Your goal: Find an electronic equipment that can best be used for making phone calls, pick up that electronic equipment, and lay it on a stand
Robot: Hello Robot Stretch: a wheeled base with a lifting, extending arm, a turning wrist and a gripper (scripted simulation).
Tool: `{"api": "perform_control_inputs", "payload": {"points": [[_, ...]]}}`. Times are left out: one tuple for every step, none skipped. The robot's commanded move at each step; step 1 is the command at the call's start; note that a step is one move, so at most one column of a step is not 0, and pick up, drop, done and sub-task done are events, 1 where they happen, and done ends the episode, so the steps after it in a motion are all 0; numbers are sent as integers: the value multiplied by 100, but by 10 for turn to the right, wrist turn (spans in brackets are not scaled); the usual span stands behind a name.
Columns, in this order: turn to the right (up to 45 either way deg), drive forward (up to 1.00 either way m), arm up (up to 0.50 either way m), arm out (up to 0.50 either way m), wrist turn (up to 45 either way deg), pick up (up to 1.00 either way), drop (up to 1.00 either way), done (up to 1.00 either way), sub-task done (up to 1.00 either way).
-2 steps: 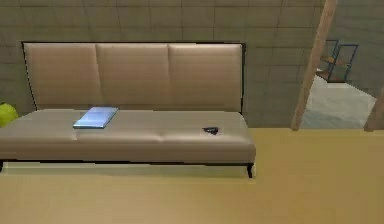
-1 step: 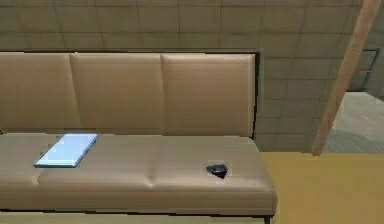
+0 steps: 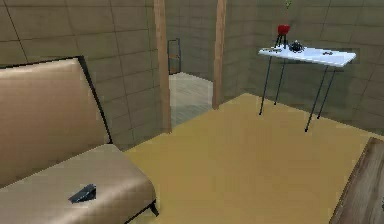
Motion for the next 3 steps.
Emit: {"api": "perform_control_inputs", "payload": {"points": [[0, 50, 0, 0, 0, 0, 0, 0, 0], [-450, 0, 0, 0, 0, 0, 0, 0, 0], [-450, 0, 0, 0, 0, 0, 0, 0, 0]]}}
